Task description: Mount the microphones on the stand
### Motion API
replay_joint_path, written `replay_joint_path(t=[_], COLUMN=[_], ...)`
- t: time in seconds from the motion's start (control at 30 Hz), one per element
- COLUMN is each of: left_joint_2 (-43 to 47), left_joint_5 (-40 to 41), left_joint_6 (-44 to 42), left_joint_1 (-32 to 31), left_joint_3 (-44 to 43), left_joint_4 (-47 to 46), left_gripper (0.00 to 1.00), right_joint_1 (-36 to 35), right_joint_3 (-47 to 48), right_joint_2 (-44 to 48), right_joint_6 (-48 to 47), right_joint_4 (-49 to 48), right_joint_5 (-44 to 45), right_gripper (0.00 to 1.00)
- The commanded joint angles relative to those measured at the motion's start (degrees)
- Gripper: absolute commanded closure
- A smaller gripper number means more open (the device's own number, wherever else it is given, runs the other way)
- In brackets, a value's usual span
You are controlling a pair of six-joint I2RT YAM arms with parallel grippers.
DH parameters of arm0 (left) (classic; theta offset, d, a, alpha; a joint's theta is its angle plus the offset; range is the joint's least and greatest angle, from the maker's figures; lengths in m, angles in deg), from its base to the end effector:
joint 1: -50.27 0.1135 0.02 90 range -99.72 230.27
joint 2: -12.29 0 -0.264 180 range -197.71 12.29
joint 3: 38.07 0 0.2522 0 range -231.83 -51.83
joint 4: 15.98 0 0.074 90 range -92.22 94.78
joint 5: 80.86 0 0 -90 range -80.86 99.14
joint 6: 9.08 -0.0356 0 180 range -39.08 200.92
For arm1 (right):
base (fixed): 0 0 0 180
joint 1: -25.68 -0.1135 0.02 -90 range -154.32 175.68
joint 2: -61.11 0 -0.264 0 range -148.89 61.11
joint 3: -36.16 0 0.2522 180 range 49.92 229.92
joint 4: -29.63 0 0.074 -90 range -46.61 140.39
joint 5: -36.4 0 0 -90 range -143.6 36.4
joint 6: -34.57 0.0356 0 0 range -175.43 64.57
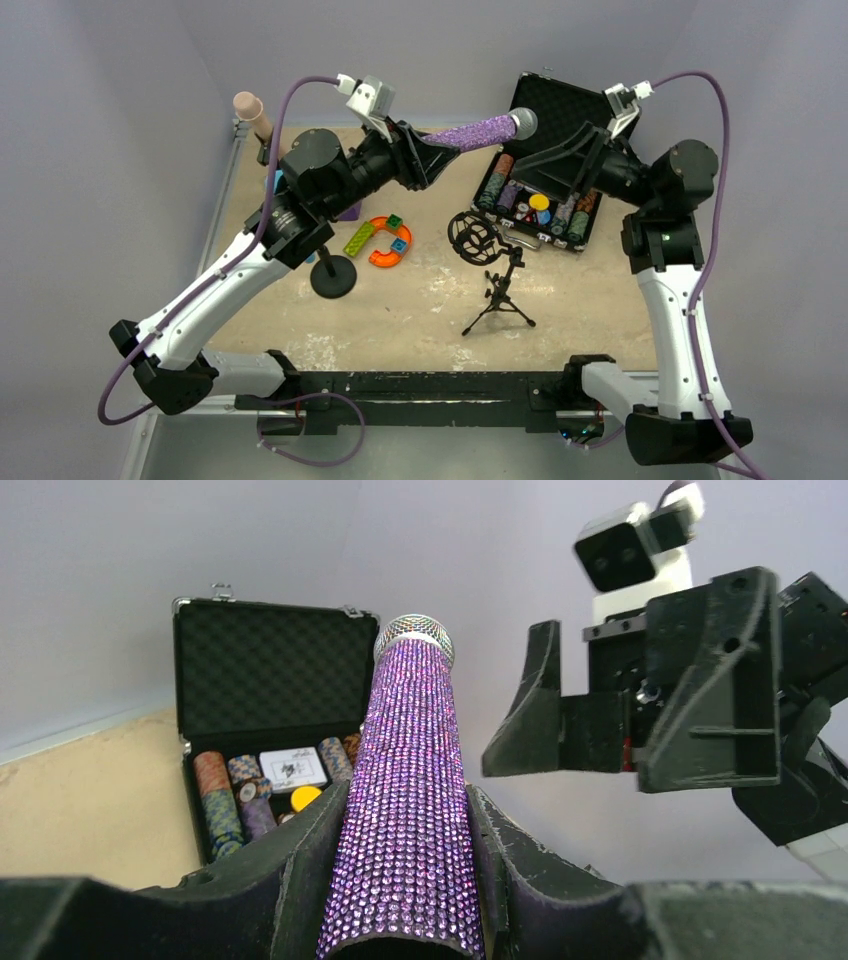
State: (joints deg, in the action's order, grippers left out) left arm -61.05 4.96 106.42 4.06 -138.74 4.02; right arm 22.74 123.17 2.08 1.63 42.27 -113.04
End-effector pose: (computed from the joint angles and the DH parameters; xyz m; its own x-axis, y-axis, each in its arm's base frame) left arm 0.1898 -0.2017 0.4962 -0.2518 -0.3578 -0.8992 0.7330 0.5362 -0.4186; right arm 0.1939 0.0407 0.4826 -0.5742 0.3978 -0.7156 -0.6869 0.2416 0.6855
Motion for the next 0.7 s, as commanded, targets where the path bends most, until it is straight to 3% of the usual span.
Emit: replay_joint_path(t=[0.0,0.37,0.67], left_joint_2=[-1.35,-4.26,-4.27], left_joint_5=[-1.59,-3.33,-5.02], left_joint_6=[3.0,4.7,4.3], left_joint_1=[-0.58,-1.58,-1.98], left_joint_3=[-3.7,-2.87,-0.24], left_joint_4=[-11.55,-15.32,-15.19], left_gripper=[1.0,1.0,1.0], right_joint_1=[-2.9,-6.28,-6.1], right_joint_3=[0.56,-2.83,-3.09], right_joint_2=[-0.31,-3.61,-5.84], right_joint_6=[9.56,19.45,26.01], right_joint_4=[3.38,1.9,-5.0], right_joint_5=[14.65,25.21,23.85], right_gripper=[0.07,0.08,0.16])
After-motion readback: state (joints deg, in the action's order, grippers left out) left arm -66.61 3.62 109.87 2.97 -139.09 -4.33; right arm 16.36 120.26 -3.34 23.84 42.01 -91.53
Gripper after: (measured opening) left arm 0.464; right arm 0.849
